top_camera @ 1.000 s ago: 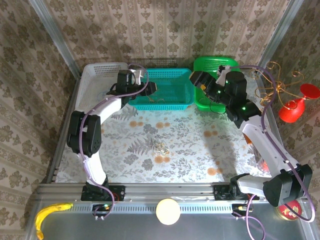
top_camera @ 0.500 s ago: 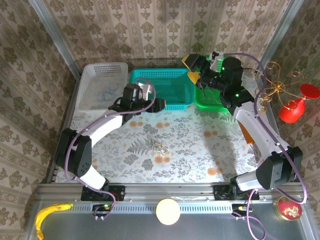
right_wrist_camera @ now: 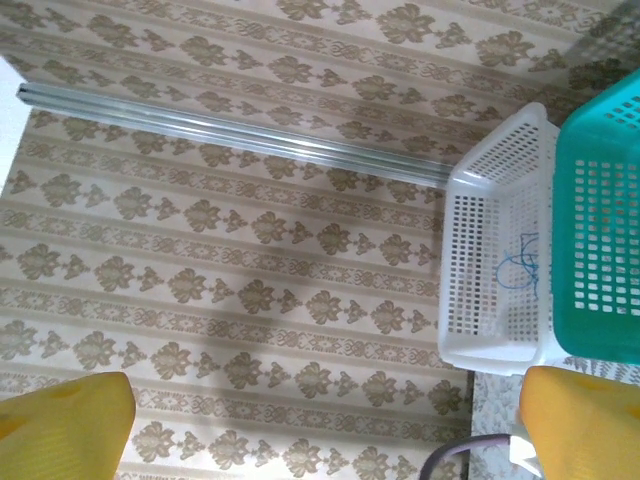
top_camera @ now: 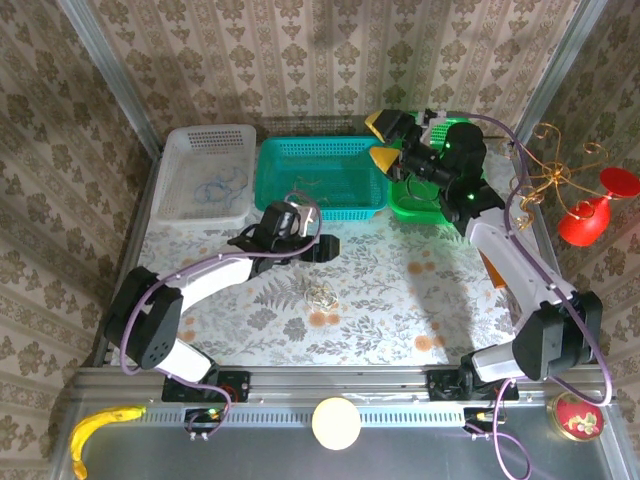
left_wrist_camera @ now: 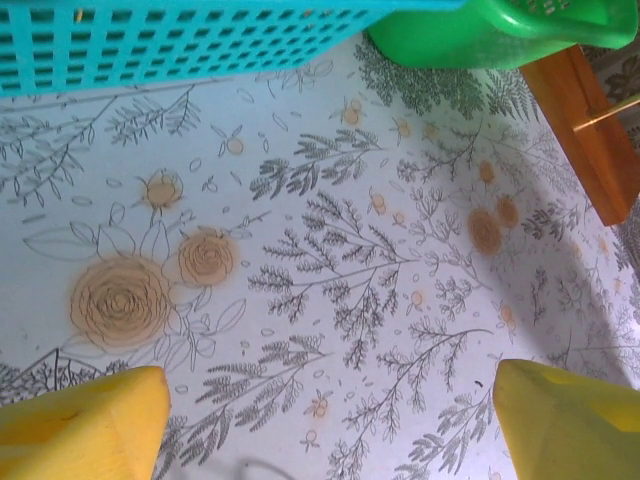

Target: Untangle the cables

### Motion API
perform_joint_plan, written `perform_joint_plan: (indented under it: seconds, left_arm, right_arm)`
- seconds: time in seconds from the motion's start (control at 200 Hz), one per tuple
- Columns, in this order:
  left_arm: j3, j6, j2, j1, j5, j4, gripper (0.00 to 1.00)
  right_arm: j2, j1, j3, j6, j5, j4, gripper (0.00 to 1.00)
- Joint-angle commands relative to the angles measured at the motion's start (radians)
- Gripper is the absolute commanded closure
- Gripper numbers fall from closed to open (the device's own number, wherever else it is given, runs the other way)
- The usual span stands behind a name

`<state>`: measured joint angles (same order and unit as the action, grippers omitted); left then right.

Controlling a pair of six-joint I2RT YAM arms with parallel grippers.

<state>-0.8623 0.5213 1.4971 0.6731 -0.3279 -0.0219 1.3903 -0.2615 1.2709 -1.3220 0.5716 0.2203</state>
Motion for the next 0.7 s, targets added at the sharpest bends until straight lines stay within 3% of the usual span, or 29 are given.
perform_joint_plan:
  seconds: [0.0,0.29,0.485,0.695]
  left_arm:
    - [0.023,0.022,-0.052,0.004,-0.009,-0.002,0.14]
    - [0.058,-0.008,-0.098,0.008,-0.039,0.027,0.12]
    - [0.064,-0.067,-0.136,0.037,-0.021,0.105,0.11]
    - [0.086,-0.1,-0.15,0.074,0.05,0.168,0.11]
  right_arm:
    - [-0.083,-0.016,0.0,-0.003,-0.008,0.019,0.0]
    - [-0.252,-0.063,-0.059,0.284,-0.122,-0.312,0.0]
    - [-0.376,-0.077,-0.225,0.409,-0.22,-0.412,0.0]
    - [-0.448,-0.093,-0.369,0.459,-0.233,-0.432,0.05]
